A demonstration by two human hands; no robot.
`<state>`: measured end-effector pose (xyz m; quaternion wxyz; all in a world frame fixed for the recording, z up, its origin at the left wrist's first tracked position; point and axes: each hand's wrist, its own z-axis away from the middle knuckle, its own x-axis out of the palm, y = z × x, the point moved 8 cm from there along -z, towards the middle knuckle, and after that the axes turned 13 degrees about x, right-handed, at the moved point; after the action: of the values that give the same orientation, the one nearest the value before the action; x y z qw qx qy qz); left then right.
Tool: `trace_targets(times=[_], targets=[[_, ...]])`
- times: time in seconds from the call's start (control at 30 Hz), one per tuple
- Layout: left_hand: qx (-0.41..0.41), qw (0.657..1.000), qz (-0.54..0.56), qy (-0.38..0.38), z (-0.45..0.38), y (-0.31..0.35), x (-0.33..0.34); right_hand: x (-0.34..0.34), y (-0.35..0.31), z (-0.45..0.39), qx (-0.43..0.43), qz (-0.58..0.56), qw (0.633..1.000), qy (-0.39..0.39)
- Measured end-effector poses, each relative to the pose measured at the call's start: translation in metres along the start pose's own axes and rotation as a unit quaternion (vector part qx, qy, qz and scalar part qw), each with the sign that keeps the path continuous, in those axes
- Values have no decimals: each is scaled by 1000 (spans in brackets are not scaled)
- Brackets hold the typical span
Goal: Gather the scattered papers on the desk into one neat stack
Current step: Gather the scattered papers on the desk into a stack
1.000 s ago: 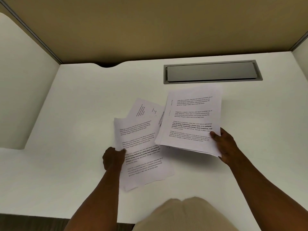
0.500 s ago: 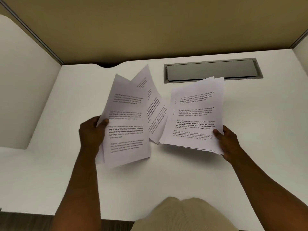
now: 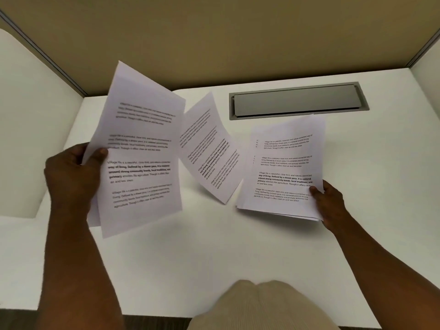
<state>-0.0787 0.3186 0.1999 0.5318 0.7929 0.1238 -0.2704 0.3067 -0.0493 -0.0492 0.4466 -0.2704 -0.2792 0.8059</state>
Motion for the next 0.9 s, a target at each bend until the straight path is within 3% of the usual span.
trace_targets(times=[0.13, 0.27, 0.43, 0.6, 0.8, 0.9], targets=[[5, 999, 40, 6, -5, 12, -5, 3, 0, 3, 3, -24, 1000, -17], [-26, 985, 167, 17, -4, 19, 13, 13, -7, 10, 2, -65, 995, -69], [-134, 940, 301, -93, 11, 10, 80, 31, -20, 21, -2, -86, 986, -144], [-204, 906, 326, -175, 44, 3, 148, 53, -30, 36, 13, -88, 971, -223], [-240, 909, 292, -173, 65, -12, 179, 65, -36, 54, -8, -34, 964, -262], [-254, 882, 333, -217, 76, -9, 197, 69, -40, 64, -24, -15, 960, -279]])
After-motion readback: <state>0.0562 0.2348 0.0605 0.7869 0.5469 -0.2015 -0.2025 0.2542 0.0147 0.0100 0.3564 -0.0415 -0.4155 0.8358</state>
